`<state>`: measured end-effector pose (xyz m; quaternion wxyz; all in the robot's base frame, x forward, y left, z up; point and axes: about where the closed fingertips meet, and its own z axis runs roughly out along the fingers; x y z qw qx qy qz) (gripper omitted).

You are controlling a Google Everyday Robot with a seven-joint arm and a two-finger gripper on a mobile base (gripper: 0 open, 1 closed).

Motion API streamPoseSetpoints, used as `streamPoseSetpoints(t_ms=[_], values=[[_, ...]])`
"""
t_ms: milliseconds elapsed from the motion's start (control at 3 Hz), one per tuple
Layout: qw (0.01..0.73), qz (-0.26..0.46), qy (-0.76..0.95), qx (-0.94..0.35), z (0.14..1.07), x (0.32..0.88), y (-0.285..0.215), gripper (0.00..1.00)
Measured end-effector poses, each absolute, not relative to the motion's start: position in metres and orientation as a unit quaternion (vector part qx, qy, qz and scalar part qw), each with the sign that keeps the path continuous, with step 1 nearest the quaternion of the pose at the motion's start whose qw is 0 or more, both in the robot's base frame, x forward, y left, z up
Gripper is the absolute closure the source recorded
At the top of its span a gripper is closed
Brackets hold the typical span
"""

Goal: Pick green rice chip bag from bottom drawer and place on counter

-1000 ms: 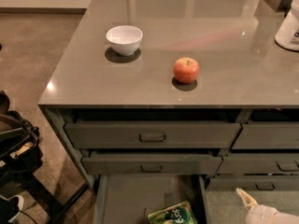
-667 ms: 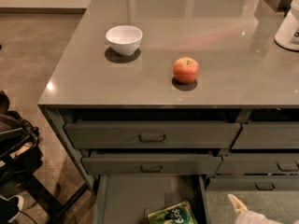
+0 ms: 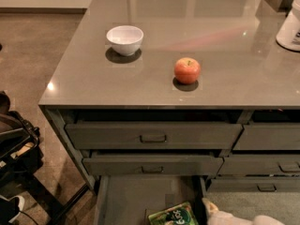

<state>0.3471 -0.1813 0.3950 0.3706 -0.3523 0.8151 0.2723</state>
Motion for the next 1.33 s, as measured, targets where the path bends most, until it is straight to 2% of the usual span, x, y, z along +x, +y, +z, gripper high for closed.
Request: streamPoseSetpoints(t_ms=[333, 667, 1333], values=[[0.361, 0.313, 0.811, -0.337, 0.363, 0.337, -0.153, 0.00], [0.361, 0.321, 0.817, -0.315, 0.351, 0.339, -0.151, 0.00], [0.402, 0.335, 0.794, -0.309, 0.280, 0.364, -0.135, 0.00]])
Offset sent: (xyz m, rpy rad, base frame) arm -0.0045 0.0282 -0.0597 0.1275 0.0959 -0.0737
